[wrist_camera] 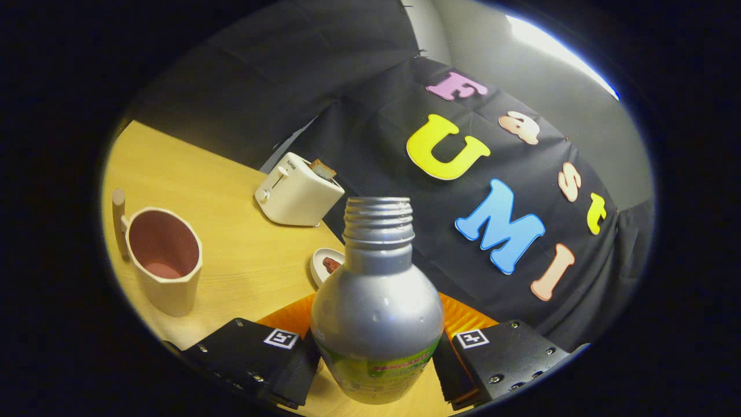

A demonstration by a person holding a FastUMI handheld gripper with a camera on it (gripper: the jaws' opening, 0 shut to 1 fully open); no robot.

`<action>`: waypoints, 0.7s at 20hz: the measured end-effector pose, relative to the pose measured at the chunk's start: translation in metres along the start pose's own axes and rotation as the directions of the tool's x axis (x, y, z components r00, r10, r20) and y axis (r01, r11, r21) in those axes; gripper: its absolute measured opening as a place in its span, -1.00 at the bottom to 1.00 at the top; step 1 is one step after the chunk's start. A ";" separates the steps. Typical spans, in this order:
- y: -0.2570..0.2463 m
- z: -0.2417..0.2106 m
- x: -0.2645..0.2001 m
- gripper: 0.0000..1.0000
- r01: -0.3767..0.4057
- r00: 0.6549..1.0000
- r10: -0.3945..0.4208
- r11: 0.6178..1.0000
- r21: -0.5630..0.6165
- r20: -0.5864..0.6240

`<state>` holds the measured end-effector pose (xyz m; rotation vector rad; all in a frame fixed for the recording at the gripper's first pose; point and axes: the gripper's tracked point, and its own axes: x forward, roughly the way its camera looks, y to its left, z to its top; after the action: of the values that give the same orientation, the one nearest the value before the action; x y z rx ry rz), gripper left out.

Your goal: Take the bottle from table, then pour the juice into the cup, finally place the bottle on the coaster

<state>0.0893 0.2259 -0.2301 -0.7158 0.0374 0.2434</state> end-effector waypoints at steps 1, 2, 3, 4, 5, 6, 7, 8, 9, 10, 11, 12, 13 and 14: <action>0.000 0.000 0.001 0.66 -0.011 1.000 0.011 0.998 0.066 -0.005; 0.000 0.000 -0.001 0.65 -0.023 1.000 0.024 0.991 0.129 -0.004; -0.003 0.000 -0.001 0.65 -0.025 1.000 0.027 0.983 0.184 -0.007; -0.008 0.000 -0.005 0.65 -0.030 0.999 0.034 0.970 0.241 -0.013; -0.007 0.000 -0.004 0.65 -0.045 0.999 0.053 0.951 0.306 -0.015; -0.006 0.001 -0.004 0.66 -0.068 0.997 0.079 0.922 0.380 -0.013; -0.003 0.001 -0.004 0.66 -0.092 0.994 0.108 0.886 0.454 -0.010; -0.001 0.000 -0.003 0.65 -0.109 0.991 0.132 0.847 0.520 -0.008; 0.000 -0.001 -0.003 0.66 -0.117 0.989 0.145 0.811 0.573 -0.003; -0.002 -0.001 -0.001 0.66 -0.117 0.989 0.147 0.781 0.614 0.001; -0.006 -0.002 -0.001 0.66 -0.108 0.990 0.144 0.763 0.637 -0.004; -0.009 -0.011 0.002 0.66 -0.100 0.990 0.140 0.753 0.650 -0.009; -0.010 -0.012 0.003 0.66 -0.097 0.990 0.138 0.751 0.653 -0.011; -0.011 -0.013 0.001 0.66 -0.098 0.991 0.137 0.754 0.650 -0.010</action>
<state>0.0937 0.2097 -0.2334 -0.0173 0.2142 0.3082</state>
